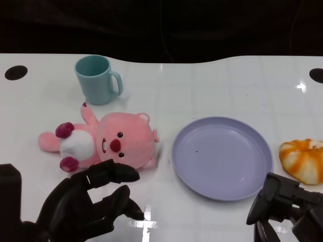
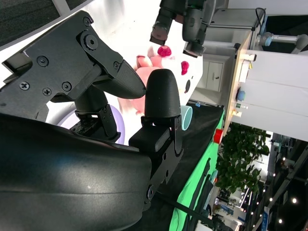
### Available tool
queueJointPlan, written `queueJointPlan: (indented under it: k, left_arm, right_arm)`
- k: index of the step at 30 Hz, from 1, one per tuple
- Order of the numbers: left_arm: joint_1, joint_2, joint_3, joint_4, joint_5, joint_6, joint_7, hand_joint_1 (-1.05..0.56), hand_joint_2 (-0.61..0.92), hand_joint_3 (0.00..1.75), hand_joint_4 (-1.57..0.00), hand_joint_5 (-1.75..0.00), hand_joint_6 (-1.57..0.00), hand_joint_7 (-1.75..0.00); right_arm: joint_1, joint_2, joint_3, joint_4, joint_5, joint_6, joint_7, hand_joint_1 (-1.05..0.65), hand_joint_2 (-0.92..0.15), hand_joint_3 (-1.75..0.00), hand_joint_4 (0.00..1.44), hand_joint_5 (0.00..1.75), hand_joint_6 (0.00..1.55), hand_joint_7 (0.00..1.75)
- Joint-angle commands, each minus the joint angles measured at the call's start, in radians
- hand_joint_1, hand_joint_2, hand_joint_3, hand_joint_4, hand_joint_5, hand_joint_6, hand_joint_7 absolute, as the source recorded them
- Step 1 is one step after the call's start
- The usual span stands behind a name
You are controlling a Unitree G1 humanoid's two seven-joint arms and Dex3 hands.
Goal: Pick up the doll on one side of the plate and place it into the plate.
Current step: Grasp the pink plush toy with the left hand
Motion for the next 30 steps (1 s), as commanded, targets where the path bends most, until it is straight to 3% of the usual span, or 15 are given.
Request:
queueJointPlan:
  k: [1,7,11,16,23,30]
  left_arm:
    - [-0.012,0.019,0.019,-0.019,-0.016,-0.027,-0.028,-0.27,0.72,0.59,-0.72,-1.12,-0.86,-0.53]
    - [-0.012,0.039,0.030,-0.077,0.005,-0.047,-0.022,-0.38,0.86,0.21,-0.63,-1.05,-0.80,-0.36]
    - [-0.015,0.075,0.025,-0.119,0.053,-0.081,-0.021,-0.44,0.90,0.12,-0.54,-1.01,-0.71,-0.28]
    - [-0.023,0.120,0.009,-0.107,0.141,-0.189,-0.053,-0.44,0.91,0.08,-0.43,-0.99,-0.61,-0.20]
    - [-0.063,0.209,-0.028,-0.058,0.351,-0.384,-0.088,-0.59,0.92,0.05,-0.25,-0.94,-0.50,-0.12]
    - [-0.131,0.281,-0.041,-0.040,0.485,-0.426,-0.086,-0.57,0.91,0.01,-0.13,-0.84,-0.41,-0.06]
  right_arm:
    - [0.000,-0.005,-0.004,-0.005,0.002,0.003,-0.007,-0.19,-0.42,-1.40,0.70,1.75,0.59,1.55]
    - [0.004,-0.009,-0.004,-0.004,0.002,-0.003,-0.006,-0.19,-0.43,-1.40,0.69,1.75,0.59,1.54]
    - [0.005,-0.010,-0.006,-0.006,0.002,-0.004,-0.006,-0.20,-0.43,-1.38,0.68,1.75,0.58,1.54]
    - [0.002,-0.012,-0.009,-0.004,0.003,-0.004,-0.005,-0.20,-0.43,-1.38,0.68,1.75,0.58,1.53]
    - [0.001,-0.012,-0.009,-0.002,0.002,-0.001,-0.007,-0.20,-0.44,-1.37,0.69,1.75,0.59,1.53]
    - [0.003,-0.009,-0.006,-0.004,0.000,0.001,-0.009,-0.19,-0.44,-1.37,0.69,1.75,0.59,1.53]
